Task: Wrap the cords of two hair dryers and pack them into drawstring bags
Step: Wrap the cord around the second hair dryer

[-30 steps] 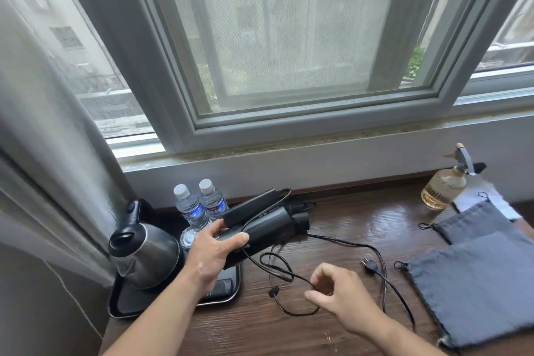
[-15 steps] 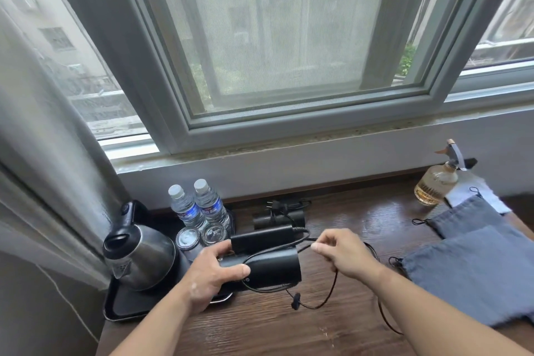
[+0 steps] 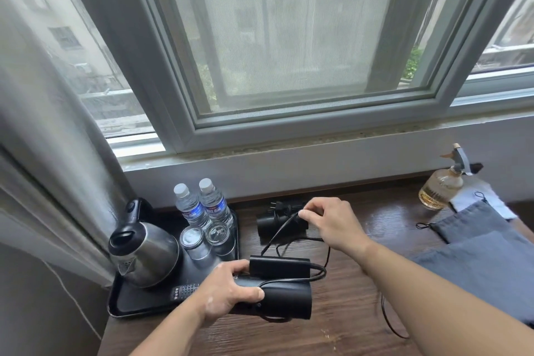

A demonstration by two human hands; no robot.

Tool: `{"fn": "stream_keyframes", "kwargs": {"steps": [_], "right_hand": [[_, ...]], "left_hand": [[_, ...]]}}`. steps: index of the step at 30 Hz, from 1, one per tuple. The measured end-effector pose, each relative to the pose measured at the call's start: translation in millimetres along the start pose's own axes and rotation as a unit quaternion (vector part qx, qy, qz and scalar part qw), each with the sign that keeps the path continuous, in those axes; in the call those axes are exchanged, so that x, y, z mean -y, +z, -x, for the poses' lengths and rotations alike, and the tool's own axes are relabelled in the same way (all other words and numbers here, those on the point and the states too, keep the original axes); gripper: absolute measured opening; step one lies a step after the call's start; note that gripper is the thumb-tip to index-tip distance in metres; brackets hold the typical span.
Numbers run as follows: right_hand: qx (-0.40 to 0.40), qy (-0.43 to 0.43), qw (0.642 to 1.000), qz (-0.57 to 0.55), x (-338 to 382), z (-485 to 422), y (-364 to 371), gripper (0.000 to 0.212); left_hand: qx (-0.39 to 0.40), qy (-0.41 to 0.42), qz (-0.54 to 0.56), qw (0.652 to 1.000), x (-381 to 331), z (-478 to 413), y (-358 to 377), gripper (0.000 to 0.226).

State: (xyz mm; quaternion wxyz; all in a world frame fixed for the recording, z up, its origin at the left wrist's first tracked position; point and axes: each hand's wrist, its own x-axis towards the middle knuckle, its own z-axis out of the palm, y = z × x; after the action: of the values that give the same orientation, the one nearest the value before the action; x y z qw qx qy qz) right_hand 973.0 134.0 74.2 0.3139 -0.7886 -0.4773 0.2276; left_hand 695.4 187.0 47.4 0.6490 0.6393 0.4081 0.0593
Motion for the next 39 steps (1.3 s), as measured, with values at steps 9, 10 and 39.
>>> {"fn": "stream_keyframes", "kwargs": {"steps": [9, 10, 39], "right_hand": [[-0.028, -0.077, 0.996, -0.034, 42.7, 21.2, -28.9, 0.015], [-0.019, -0.083, 0.996, -0.041, 46.4, 27.7, -29.7, 0.015], [0.066, -0.163, 0.983, -0.057, -1.6, 102.8, 76.7, 0.024]], "left_hand": [[-0.113, -0.015, 0.064, 0.991, -1.4, -7.8, -9.6, 0.042], [-0.128, -0.015, 0.075, 0.989, -2.9, -9.4, -10.4, 0.045], [-0.122, -0.007, 0.248, 0.961, -16.9, -15.4, 12.1, 0.056]]}}
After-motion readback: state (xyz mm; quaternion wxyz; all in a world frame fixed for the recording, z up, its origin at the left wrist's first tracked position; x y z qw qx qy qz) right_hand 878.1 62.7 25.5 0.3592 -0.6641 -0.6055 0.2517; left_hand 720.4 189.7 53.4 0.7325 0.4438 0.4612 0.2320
